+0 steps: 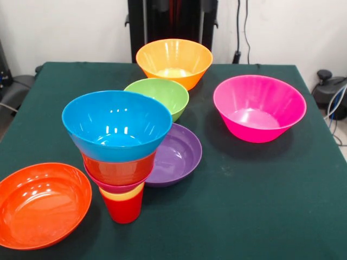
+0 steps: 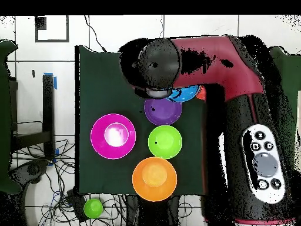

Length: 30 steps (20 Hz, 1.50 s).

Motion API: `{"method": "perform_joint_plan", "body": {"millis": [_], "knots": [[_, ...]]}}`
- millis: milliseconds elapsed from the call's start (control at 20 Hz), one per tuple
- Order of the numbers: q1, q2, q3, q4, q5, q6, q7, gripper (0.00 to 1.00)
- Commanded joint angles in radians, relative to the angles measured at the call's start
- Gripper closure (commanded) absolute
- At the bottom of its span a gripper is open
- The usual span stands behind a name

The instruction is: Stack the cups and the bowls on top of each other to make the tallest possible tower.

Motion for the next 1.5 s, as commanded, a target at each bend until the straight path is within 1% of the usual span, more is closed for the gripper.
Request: {"method": "perform_joint_plan", "body": {"millis": [50,200,500,850,1000,1150,1300,1500], "knots": [[0.089,0.031,-0.17,0.08,-0.106,0.009,0.286,0.0],[0.128,0.051,-0.208,0.071,-0.135,-0.006,0.314,0.0],[0.165,0.094,-0.261,0.093,-0.184,-0.126,0.359,0.0],[0.188,0.126,-0.3,0.091,-0.201,-0.182,0.337,0.0],[0.211,0.131,-0.33,0.077,-0.197,-0.169,0.36,0.0],[0.232,0.134,-0.351,0.062,-0.175,-0.13,0.352,0.0],[0.266,0.129,-0.378,0.049,-0.162,-0.083,0.357,0.0],[0.317,0.134,-0.423,0.032,-0.148,-0.052,0.4,0.0]]}}
